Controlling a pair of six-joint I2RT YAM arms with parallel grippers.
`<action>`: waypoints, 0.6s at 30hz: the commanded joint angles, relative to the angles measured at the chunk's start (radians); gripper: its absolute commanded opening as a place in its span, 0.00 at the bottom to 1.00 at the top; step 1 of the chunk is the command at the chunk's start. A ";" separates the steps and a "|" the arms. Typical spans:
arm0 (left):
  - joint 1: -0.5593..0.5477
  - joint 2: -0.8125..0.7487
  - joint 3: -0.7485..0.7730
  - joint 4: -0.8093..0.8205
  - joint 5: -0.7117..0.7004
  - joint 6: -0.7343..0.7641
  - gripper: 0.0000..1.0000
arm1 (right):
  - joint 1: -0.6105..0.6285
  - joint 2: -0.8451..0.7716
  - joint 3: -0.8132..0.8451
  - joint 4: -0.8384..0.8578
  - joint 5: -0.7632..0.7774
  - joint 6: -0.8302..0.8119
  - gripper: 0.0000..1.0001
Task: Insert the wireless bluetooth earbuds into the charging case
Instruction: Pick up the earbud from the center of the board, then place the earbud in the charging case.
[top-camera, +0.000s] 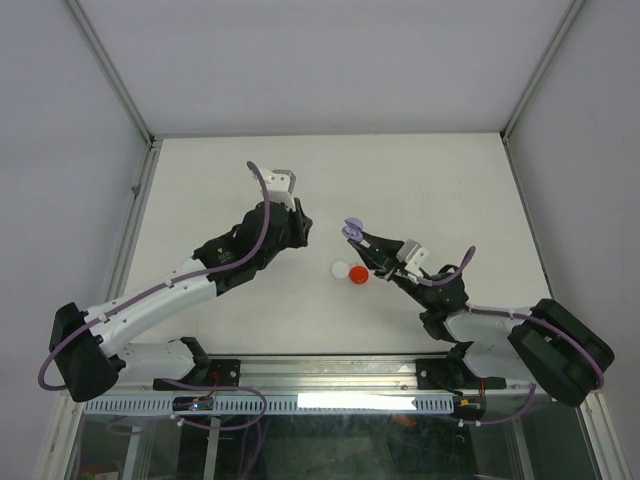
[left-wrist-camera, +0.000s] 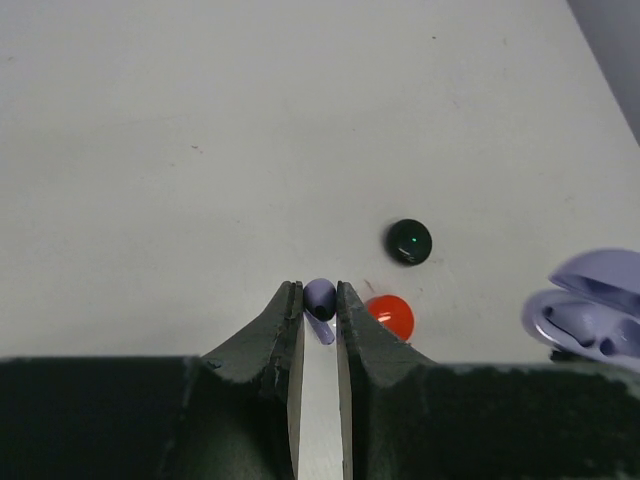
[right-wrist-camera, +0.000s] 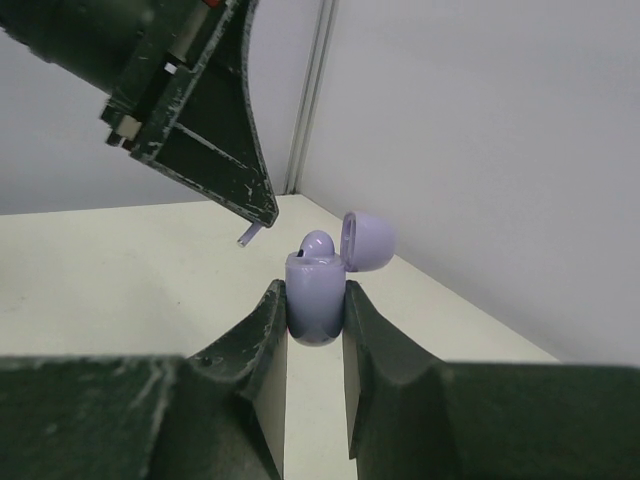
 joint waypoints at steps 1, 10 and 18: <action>-0.075 -0.074 -0.067 0.225 -0.101 -0.035 0.11 | 0.027 0.070 0.042 0.193 0.068 -0.001 0.00; -0.222 -0.073 -0.071 0.414 -0.226 0.052 0.11 | 0.055 0.130 0.086 0.201 0.107 -0.018 0.00; -0.299 -0.031 -0.056 0.526 -0.272 0.145 0.11 | 0.065 0.136 0.100 0.201 0.110 -0.016 0.00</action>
